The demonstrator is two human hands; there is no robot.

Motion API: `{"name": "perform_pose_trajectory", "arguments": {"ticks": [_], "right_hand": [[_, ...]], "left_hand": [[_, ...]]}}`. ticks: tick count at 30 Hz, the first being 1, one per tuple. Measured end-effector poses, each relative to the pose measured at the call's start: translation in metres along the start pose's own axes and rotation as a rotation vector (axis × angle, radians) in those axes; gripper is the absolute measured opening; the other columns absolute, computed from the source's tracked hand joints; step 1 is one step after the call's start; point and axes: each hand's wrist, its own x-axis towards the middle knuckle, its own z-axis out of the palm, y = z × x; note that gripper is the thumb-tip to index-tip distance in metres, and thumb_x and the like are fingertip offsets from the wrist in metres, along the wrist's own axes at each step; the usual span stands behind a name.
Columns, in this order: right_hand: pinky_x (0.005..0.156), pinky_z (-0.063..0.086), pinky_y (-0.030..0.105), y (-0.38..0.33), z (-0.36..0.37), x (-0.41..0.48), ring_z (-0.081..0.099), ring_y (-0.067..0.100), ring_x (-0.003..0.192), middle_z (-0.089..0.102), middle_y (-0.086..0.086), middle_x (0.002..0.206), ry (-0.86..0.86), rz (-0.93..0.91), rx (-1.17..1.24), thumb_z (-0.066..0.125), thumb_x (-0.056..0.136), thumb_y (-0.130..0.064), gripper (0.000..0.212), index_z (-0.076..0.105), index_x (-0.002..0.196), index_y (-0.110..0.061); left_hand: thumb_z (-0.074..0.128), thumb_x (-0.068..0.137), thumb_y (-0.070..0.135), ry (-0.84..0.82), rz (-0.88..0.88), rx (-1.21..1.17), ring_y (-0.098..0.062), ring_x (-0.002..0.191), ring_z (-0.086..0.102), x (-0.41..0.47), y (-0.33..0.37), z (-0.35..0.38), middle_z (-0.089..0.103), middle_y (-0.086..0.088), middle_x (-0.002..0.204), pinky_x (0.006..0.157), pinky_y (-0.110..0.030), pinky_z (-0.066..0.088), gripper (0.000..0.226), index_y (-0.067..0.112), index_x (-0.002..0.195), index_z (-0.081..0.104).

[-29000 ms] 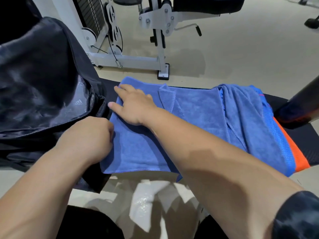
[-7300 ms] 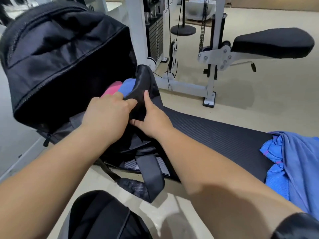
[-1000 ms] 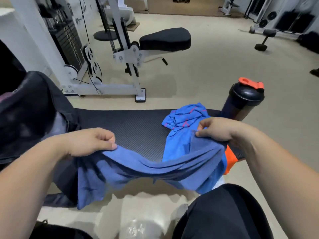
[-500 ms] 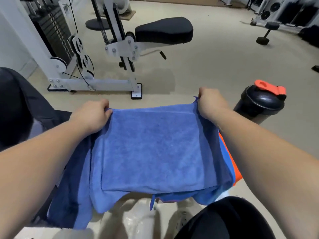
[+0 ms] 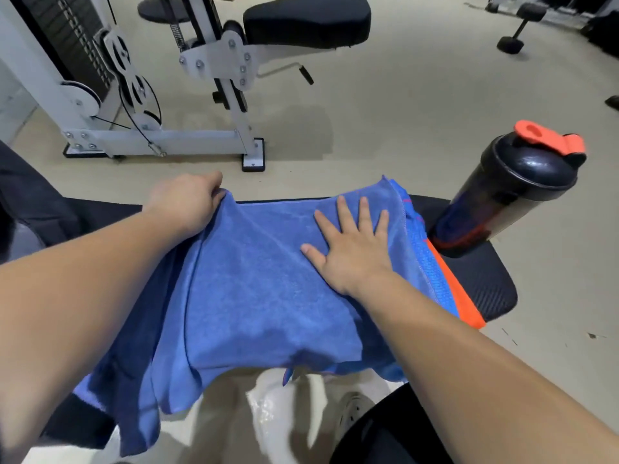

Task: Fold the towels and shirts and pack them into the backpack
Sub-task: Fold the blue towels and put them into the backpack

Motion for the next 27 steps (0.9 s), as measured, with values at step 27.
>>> {"name": "perform_pose_trajectory", "arguments": {"ticks": [27], "right_hand": [[0.116,-0.011,0.067,-0.069,0.0,-0.053,-0.017,0.031,0.153,-0.008,-0.004,0.169,0.069,-0.399,0.149,0.011,0.09,-0.079,0.075,0.007,0.157,-0.046]], "left_hand": [[0.06,0.088,0.051,0.005,-0.356,0.218,-0.033,0.099,0.059,-0.187,-0.045,-0.05,0.067,-0.008,0.102,0.075,-0.039,0.051,0.034,0.02,0.101,0.068]]}}
